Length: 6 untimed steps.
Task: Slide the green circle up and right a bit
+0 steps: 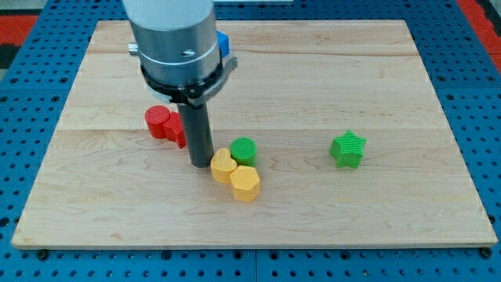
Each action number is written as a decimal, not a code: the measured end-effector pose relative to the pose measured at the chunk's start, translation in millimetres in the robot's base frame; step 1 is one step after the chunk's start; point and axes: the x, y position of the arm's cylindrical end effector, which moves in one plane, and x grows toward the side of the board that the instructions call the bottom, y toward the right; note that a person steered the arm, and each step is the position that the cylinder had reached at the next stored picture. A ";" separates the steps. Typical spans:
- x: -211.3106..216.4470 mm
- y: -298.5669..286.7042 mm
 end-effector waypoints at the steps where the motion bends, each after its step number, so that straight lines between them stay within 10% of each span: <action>1: 15.8 -3.5; 6: -17.9 49.5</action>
